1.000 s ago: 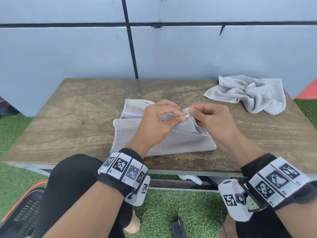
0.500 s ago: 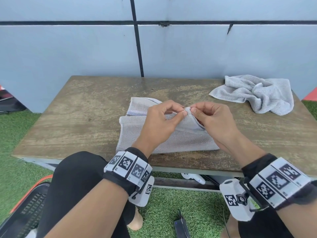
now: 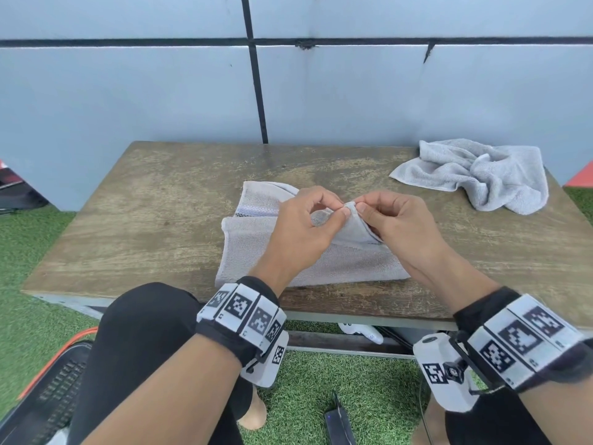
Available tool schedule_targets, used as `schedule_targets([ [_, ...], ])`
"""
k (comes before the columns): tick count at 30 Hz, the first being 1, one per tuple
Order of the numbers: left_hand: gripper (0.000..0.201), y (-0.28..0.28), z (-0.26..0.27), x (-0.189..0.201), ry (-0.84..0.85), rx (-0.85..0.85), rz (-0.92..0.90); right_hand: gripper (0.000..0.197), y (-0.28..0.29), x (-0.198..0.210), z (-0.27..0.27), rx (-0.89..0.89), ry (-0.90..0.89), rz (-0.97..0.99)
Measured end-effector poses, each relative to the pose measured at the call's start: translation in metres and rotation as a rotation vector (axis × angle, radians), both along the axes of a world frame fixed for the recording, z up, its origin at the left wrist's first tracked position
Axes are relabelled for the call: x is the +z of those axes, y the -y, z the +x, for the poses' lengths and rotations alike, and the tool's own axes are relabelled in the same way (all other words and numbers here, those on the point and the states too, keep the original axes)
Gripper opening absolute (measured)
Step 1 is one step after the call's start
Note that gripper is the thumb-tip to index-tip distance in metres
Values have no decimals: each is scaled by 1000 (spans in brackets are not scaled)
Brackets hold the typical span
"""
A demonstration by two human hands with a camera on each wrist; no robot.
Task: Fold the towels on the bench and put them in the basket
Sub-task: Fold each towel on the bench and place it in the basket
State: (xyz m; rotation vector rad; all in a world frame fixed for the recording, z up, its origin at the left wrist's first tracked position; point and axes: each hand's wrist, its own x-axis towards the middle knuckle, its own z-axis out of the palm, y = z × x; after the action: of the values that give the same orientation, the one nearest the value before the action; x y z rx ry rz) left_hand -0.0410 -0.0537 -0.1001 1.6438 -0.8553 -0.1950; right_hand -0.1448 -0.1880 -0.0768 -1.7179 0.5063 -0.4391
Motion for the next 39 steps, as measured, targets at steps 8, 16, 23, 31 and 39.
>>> schedule_targets([
  [8,7,3,-2,-2,-4,2,-19,12,1,1,-3,27,4,16],
  [16,8,3,-3,-4,60,-48,-15,5,2,3,-8,96,-5,-49],
  [23,10,-6,6,5,186,-148,101,21,7,11,-10,93,17,-227],
  [31,15,-32,51,25,386,-281,418,13,24,15,-10,-13,139,-163],
  [39,24,-34,49,20,429,-334,549,13,19,21,-9,-6,172,-134],
])
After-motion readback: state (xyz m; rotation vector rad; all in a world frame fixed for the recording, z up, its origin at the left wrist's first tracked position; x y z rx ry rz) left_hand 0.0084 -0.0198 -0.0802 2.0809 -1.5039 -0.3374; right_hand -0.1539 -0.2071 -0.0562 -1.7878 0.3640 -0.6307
